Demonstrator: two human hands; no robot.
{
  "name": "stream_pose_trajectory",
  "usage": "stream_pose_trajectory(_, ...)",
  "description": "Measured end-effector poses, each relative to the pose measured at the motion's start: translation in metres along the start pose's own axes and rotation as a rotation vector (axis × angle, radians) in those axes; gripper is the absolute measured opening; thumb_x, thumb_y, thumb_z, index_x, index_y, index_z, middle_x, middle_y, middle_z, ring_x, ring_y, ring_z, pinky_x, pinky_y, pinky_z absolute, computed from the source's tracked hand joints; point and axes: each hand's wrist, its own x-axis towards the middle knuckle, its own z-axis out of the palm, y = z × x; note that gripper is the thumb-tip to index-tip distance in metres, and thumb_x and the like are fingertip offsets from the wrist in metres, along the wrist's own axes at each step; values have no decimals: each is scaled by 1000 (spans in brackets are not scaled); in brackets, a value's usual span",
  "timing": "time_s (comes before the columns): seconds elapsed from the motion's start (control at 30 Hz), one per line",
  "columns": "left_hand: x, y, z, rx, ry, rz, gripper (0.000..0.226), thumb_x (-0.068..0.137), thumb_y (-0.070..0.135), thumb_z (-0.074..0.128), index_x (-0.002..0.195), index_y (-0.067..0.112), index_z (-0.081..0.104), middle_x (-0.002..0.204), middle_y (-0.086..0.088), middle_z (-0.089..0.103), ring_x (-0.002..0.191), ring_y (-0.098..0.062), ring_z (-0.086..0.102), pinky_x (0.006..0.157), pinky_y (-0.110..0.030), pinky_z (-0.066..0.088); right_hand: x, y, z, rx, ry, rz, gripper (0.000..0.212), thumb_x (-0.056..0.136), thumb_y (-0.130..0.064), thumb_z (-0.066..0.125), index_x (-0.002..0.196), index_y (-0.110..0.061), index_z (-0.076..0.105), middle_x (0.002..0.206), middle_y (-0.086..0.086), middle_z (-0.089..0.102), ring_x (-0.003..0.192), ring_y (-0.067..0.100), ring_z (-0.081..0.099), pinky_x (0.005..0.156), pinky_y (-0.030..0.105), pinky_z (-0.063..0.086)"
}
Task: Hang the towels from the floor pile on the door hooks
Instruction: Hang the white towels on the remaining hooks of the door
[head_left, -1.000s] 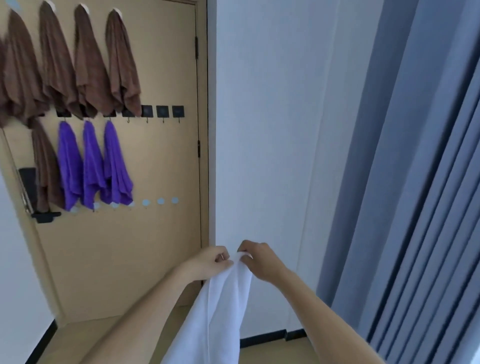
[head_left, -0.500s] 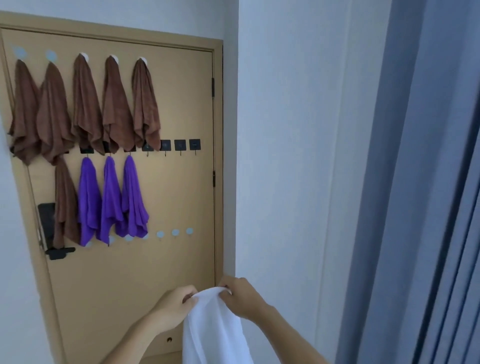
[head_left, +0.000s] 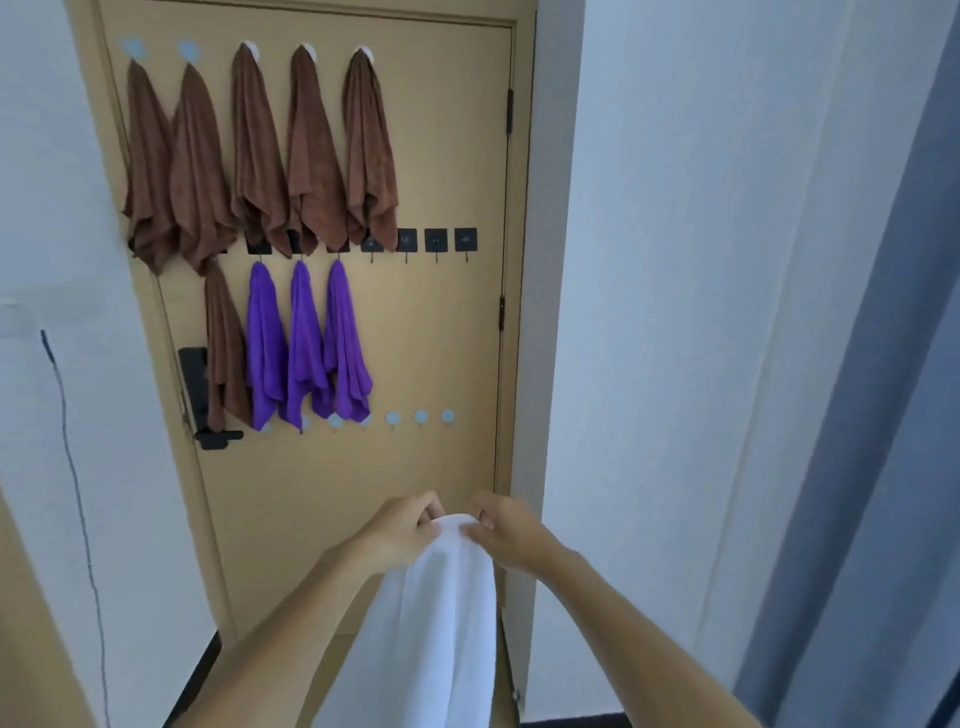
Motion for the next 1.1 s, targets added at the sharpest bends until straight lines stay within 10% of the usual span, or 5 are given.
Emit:
stream_pose_trajectory(0.4, 80, -51, -69, -120, 134, -72, 14, 89, 7, 56, 88, 18, 65, 82, 2, 62, 77, -9, 54, 70, -18, 41, 132, -13, 4, 119, -116, -121, 24, 80, 4, 47, 98, -10, 56, 88, 2, 55, 79, 18, 51, 68, 28, 43)
stream_pose_trajectory(0.57, 128, -59, -90, -82, 90, -111, 7, 91, 13, 57, 90, 17, 63, 84, 2, 61, 82, -13, 57, 76, -27, 47, 186, -6, 4, 199, -145, -176, 10, 91, -19, 56, 93, -9, 54, 74, -3, 45, 63, 10, 39, 55, 18, 31)
stream_pose_trajectory(0.77, 164, -77, -96, -117, -21, -211, 18, 99, 20, 48, 99, 4, 55, 76, -9, 54, 54, -17, 66, 51, -27, 53, 238, 12, 8, 173, -67, -232, 11, 91, -9, 52, 85, -1, 56, 75, 0, 46, 62, 7, 39, 54, 8, 33)
stream_pose_trajectory(0.93, 202, -109, -102, -47, -30, -210, 26, 99, 20, 40, 77, 11, 51, 87, -8, 63, 83, -20, 72, 83, -35, 54, 286, 21, 22, 9, -174, -259, 10, 88, -12, 56, 78, -10, 56, 74, 2, 50, 69, 17, 45, 59, 21, 36)
stream_pose_trajectory(1.1, 245, -141, -113, 35, 32, -150, 28, 100, 27, 42, 79, 12, 53, 80, 4, 56, 70, -11, 63, 64, -21, 48, 341, 28, 29, -27, -166, -198, 12, 89, -15, 54, 77, -16, 53, 76, 1, 54, 70, 18, 49, 65, 29, 40)
